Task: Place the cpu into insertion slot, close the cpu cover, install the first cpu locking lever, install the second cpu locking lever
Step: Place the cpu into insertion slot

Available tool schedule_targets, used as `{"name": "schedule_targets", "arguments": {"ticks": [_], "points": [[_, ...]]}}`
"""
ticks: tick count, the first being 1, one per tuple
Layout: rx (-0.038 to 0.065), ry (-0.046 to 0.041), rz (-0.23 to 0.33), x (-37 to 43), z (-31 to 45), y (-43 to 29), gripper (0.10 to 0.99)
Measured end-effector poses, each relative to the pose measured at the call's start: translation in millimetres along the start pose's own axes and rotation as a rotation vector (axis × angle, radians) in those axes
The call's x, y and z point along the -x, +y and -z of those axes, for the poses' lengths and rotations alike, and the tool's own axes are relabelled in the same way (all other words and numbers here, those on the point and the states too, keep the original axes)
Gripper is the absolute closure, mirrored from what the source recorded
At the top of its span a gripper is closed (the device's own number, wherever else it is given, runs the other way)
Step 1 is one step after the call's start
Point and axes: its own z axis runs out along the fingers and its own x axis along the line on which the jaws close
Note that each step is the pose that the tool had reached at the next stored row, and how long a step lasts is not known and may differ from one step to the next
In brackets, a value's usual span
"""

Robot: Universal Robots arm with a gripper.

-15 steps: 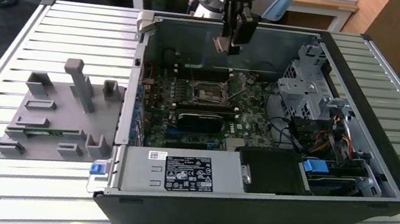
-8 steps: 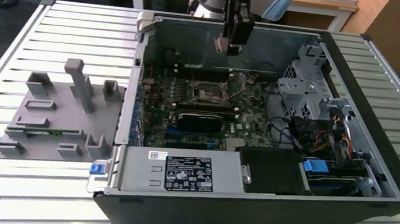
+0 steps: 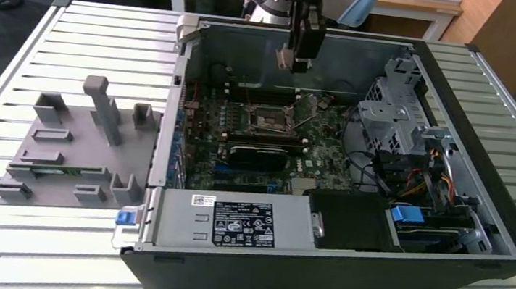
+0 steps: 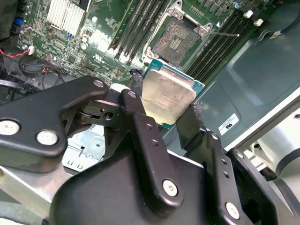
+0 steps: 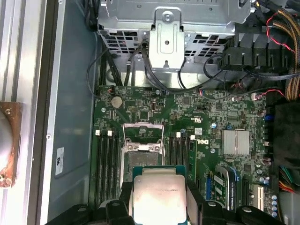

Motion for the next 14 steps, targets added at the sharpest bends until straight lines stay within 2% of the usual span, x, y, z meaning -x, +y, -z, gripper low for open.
{"name": "schedule_targets", "arguments": {"ticks": [14], "points": [[0.0, -0.0011, -0.012, -0.1, -4.2, -0.3, 0.549]]}}
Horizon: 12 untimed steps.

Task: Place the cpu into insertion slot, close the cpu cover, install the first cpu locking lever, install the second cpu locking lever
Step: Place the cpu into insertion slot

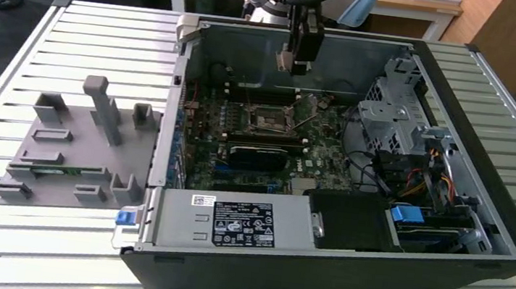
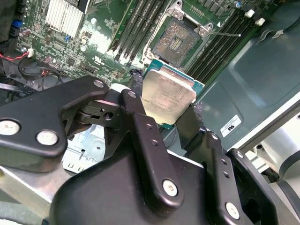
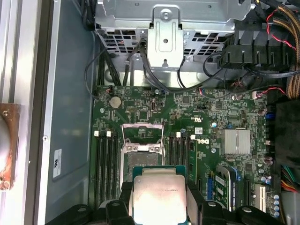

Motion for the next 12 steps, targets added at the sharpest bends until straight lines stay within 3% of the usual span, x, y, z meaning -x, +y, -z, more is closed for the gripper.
{"name": "schedule_targets", "arguments": {"ticks": [12], "points": [[0.0, -0.0006, -0.007, -0.3, -4.9, -0.4, 0.549]]}}
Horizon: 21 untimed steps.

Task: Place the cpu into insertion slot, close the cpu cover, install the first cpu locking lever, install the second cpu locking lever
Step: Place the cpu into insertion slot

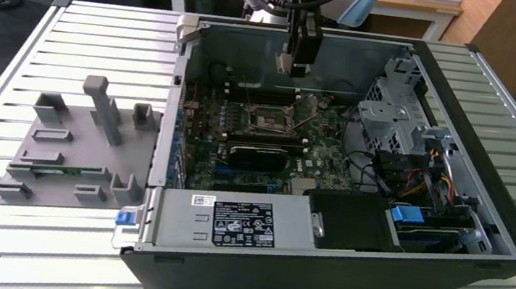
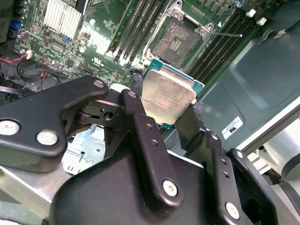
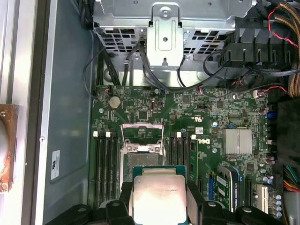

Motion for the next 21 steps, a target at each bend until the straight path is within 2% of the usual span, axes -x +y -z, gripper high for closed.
{"name": "schedule_targets", "arguments": {"ticks": [11, 15, 19, 21], "points": [[0.0, -0.0014, -0.008, -0.1, -5.4, -0.4, 0.549], [0.0, -0.0029, -0.027, -0.1, -7.8, -0.6, 0.549], [0.001, -0.0139, -0.03, -0.4, -13.7, -1.3, 0.549], [0.001, -0.0141, -0.028, -0.4, -17.2, -2.2, 0.549]]}}
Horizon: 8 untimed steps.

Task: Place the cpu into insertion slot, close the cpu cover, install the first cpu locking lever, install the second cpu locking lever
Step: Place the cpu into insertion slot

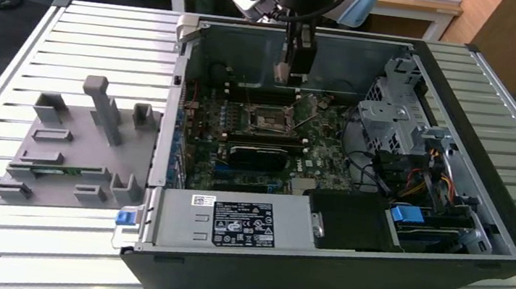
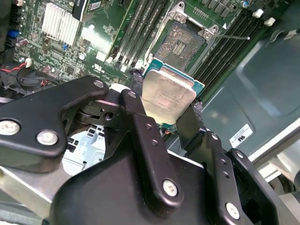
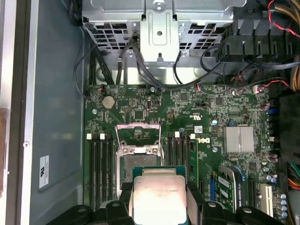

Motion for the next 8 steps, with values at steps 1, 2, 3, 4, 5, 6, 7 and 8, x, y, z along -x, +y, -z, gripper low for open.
{"name": "schedule_targets", "arguments": {"ticks": [1, 2, 3, 4, 5, 6, 7, 8], "points": [[0.0, 0.0002, 0.006, -0.2, -1.9, -0.4, 0.549], [0.0, 0.0011, 0.016, -0.2, -3.7, -0.6, 0.549], [0.0, 0.0022, 0.03, -0.2, -5.5, -0.8, 0.549], [0.0, 0.0034, 0.043, -0.2, -7.2, -1.1, 0.549], [0.0, 0.0046, 0.053, -0.2, -8.6, -1.3, 0.549], [0.0, 0.0055, 0.061, -0.2, -10.0, -1.5, 0.549], [0.001, 0.0062, 0.062, -0.2, -11.7, -1.8, 0.549], [0.002, 0.007, 0.062, -0.2, -13.3, -2.4, 0.549]]}}
